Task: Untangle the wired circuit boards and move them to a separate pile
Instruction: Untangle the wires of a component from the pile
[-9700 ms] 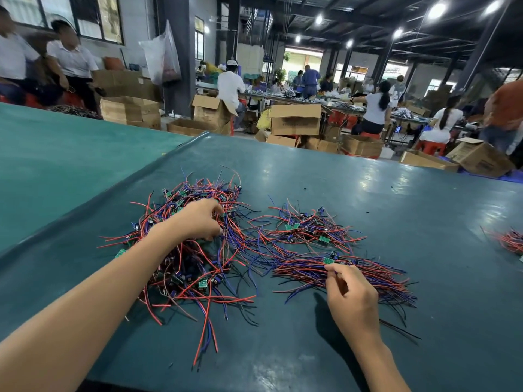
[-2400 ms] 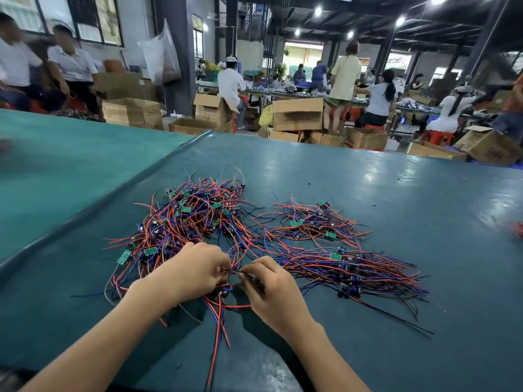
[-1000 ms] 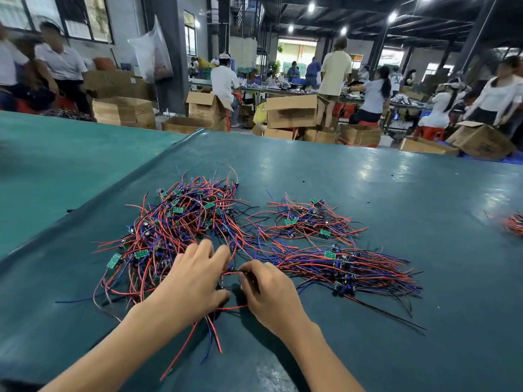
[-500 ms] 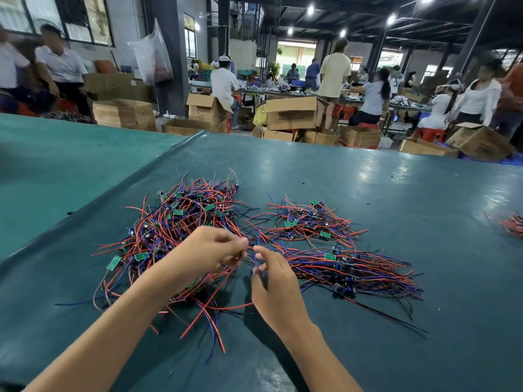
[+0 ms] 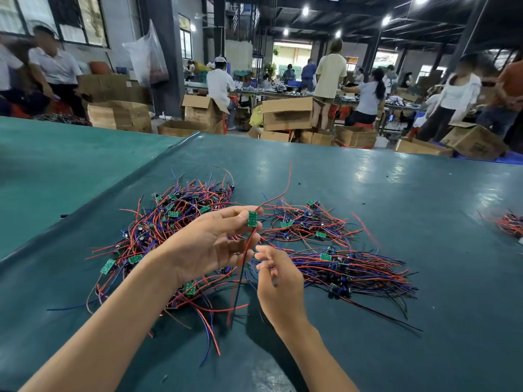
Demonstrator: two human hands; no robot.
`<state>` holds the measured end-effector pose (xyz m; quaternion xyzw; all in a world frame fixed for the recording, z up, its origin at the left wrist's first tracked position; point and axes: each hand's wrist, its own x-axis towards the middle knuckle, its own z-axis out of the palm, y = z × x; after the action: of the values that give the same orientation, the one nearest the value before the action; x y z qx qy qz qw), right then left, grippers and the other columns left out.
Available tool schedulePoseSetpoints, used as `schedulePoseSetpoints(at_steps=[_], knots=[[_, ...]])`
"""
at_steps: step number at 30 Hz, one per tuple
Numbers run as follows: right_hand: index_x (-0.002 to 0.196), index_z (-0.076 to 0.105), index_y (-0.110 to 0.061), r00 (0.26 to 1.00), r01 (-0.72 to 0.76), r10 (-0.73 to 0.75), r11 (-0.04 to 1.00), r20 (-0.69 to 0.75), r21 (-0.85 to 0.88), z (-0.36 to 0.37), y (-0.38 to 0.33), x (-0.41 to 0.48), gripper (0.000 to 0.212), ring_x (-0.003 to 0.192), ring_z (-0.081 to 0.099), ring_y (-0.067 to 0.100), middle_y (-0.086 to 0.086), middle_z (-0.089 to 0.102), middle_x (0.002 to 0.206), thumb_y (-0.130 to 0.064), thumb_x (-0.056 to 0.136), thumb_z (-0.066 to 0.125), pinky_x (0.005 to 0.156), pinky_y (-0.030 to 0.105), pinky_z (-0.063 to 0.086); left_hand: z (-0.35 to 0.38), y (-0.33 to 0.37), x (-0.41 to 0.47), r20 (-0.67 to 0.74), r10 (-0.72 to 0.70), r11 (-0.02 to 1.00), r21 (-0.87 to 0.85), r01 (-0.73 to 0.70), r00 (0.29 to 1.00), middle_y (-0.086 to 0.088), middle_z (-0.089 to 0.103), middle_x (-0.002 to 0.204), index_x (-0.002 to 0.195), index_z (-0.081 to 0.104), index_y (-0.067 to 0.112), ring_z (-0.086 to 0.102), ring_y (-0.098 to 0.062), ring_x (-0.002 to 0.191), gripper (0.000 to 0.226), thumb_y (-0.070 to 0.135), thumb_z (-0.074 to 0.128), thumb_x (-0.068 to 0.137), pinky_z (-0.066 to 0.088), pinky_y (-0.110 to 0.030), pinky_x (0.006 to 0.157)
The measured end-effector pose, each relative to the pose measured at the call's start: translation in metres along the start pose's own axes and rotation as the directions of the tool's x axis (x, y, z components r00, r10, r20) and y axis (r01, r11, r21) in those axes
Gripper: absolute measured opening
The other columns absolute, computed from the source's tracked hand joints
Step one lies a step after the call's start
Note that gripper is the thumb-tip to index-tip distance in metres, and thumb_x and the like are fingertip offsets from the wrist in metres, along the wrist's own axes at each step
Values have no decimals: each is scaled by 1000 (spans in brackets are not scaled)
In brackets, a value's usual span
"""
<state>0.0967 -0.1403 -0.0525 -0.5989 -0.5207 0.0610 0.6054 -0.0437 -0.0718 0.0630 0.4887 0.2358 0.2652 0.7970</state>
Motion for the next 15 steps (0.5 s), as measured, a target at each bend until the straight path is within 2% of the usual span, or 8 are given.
schedulePoseSetpoints(at_steps=[3, 5, 6, 8, 10, 13, 15], knots=[[108, 73, -14, 992, -121, 125, 923, 13, 364, -7, -6, 4, 23, 78, 68, 14, 0, 74, 93, -9, 92, 57, 69, 20, 51, -2, -2, 0, 0, 81, 990, 117, -81, 997, -3, 66, 95, 120, 71, 15, 66, -16, 79, 32, 23, 67, 89, 57, -29, 60], [109, 75, -8, 975, -215, 203, 789, 86, 576, -12, -9, 11, 26, 71, 64, 17, 7, 73, 86, -19, 92, 58, 61, 26, 48, -2, -5, 2, -24, 202, 925, 334, -182, 979, -1, 66, 88, 113, 73, 14, 62, -16, 77, 25, 19, 71, 89, 53, -25, 58], [106, 76, -8, 966, -255, 226, 740, 128, 622, -14, -9, 15, 27, 68, 61, 19, 10, 71, 83, -24, 92, 60, 59, 29, 46, -1, -6, 3, -35, 274, 848, 480, -224, 961, 2, 67, 84, 109, 74, 13, 60, -14, 73, 21, 15, 73, 89, 51, -23, 57], [94, 79, -8, 949, -312, 247, 683, 194, 661, -15, -11, 21, 29, 63, 54, 22, 14, 68, 78, -33, 90, 65, 56, 33, 41, -1, -10, 6, -7, 385, 636, 726, -261, 923, 10, 70, 78, 105, 75, 14, 58, -6, 63, 21, 7, 78, 86, 48, -19, 59], [87, 77, -7, 937, -349, 249, 631, 246, 693, -14, -11, 24, 32, 59, 49, 22, 13, 64, 75, -38, 88, 71, 55, 31, 40, -1, -15, 7, 53, 420, 486, 830, -274, 906, 10, 73, 83, 106, 77, 15, 63, 0, 67, 27, 2, 79, 83, 49, -16, 68], [102, 78, -8, 931, -365, 255, 637, 261, 679, -14, -9, 25, 35, 63, 47, 22, 12, 65, 79, -36, 82, 79, 59, 29, 42, -6, -25, 6, 64, 433, 446, 852, -275, 899, 6, 77, 95, 106, 77, 17, 71, -2, 85, 32, -2, 79, 81, 53, -18, 81], [107, 78, -8, 930, -367, 276, 651, 244, 665, -16, -8, 24, 35, 68, 51, 23, 13, 70, 85, -31, 80, 80, 62, 30, 44, -8, -29, 7, 55, 453, 430, 861, -272, 890, 6, 77, 90, 104, 76, 19, 72, -3, 78, 29, 3, 81, 81, 53, -15, 75]])
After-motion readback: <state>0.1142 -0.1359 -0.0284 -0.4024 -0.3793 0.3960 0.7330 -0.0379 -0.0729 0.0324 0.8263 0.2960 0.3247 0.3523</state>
